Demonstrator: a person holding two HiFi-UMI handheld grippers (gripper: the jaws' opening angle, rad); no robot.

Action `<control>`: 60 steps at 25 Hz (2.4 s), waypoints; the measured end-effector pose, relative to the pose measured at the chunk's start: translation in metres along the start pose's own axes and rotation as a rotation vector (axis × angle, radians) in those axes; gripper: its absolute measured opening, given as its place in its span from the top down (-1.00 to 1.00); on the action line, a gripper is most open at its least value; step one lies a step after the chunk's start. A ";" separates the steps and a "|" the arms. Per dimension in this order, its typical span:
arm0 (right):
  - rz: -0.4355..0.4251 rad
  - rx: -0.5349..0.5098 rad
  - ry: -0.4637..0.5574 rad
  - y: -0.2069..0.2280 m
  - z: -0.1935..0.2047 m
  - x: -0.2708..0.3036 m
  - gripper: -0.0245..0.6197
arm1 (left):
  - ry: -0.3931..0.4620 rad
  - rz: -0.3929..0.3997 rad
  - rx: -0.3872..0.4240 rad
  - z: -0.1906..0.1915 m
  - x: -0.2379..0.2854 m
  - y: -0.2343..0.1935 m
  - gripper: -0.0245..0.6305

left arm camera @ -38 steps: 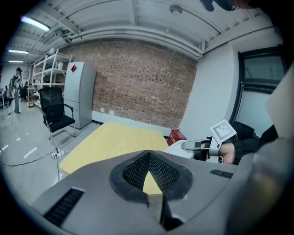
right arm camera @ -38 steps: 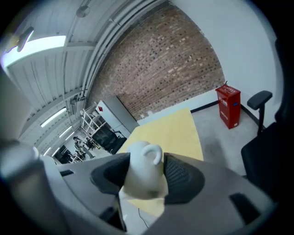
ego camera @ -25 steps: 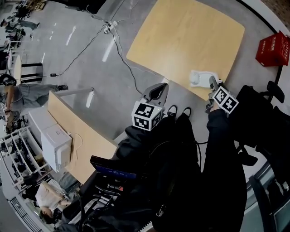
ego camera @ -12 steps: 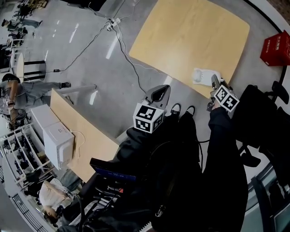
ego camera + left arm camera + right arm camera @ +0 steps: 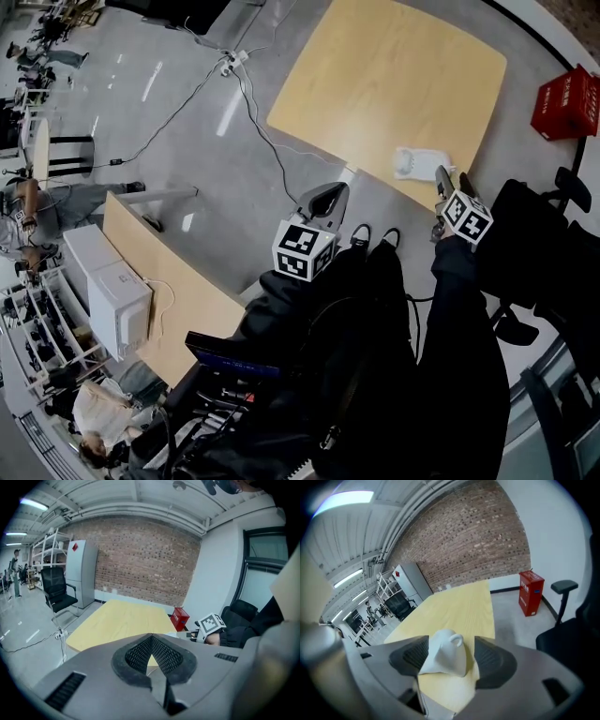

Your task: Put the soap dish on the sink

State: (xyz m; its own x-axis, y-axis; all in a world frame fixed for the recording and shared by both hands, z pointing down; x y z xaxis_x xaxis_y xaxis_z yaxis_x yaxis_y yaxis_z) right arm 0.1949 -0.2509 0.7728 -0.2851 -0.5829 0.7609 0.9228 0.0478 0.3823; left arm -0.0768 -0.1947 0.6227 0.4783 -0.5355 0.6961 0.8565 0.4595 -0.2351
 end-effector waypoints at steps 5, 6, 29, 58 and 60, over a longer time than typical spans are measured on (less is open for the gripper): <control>0.010 -0.152 0.174 -0.036 -0.030 -0.078 0.02 | 0.080 0.017 0.023 -0.027 -0.013 0.006 0.92; -0.006 -0.173 0.213 -0.048 -0.039 -0.096 0.03 | 0.095 0.020 0.031 -0.034 -0.016 0.008 0.92; -0.064 -0.459 0.750 -0.199 -0.157 -0.366 0.90 | 0.505 0.096 0.211 -0.195 -0.115 0.077 0.92; -0.105 -0.470 0.851 -0.204 -0.177 -0.404 0.91 | 0.562 0.108 0.259 -0.220 -0.124 0.095 0.92; -0.107 -0.474 0.849 -0.205 -0.179 -0.404 0.91 | 0.558 0.109 0.258 -0.220 -0.122 0.095 0.93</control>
State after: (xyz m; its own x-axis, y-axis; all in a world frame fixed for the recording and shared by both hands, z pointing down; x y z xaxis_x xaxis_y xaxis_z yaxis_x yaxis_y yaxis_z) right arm 0.1674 -0.1697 0.2931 -0.2633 -0.9642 0.0330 0.9644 -0.2621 0.0358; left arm -0.0109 -0.2414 0.3657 0.6488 -0.7338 0.2016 0.7563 0.6509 -0.0649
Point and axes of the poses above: the fingertips, and each gripper's own axes: x forward along the fingers, y to its right, z out of its underside, the point moved 2 cm from there along -x, backward along the fingers, and after that the axes turned 11 degrees about -y, right-handed, at the moved point
